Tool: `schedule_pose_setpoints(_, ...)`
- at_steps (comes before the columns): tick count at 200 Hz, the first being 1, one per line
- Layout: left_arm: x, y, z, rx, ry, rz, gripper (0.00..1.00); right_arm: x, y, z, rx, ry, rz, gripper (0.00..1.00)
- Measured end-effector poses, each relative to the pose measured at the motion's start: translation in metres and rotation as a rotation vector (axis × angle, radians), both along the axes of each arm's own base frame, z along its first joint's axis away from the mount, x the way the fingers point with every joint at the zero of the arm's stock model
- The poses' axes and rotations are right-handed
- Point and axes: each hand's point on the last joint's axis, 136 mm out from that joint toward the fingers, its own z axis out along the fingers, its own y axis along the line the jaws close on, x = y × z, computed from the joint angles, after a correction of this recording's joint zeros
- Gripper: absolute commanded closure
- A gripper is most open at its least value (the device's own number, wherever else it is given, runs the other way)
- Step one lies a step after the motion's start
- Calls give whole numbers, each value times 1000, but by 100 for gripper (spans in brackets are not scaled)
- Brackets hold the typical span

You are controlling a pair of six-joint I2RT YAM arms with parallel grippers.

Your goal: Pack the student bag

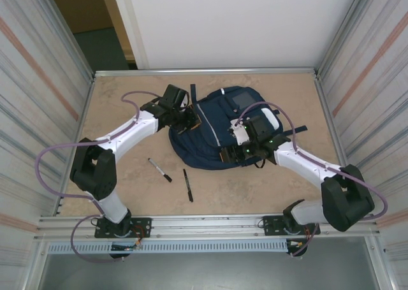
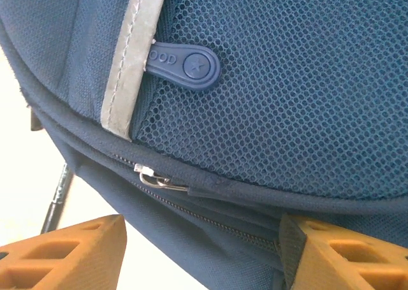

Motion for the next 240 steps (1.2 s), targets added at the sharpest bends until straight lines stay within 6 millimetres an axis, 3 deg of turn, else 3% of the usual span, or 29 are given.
schedule_pose_setpoints(62, 4, -2, 3, -38, -1, 8, 100, 5, 8, -9, -76, -54, 68, 30)
schedule_pose_setpoints(76, 5, -2, 4, -45, 0, 13, 100, 6, 8, -8, -98, -71, 78, 21)
schedule_pose_setpoints(89, 6, -3, 6, -62, -5, 12, 100, 8, 7, -6, -117, -87, 85, 19)
schedule_pose_setpoints(126, 6, -7, 2, -113, 5, -1, 100, 16, -1, -4, -166, -122, 72, 21)
schedule_pose_setpoints(188, 2, 0, -17, -130, 36, 11, 100, 17, 4, -1, -165, -143, 76, 24)
schedule_pose_setpoints(219, 2, -1, -21, -146, 45, 20, 100, 16, 7, -2, -148, -148, 78, 34)
schedule_pose_setpoints(240, 1, -1, -23, -161, 51, 22, 100, 16, 10, -4, -122, -148, 71, 35)
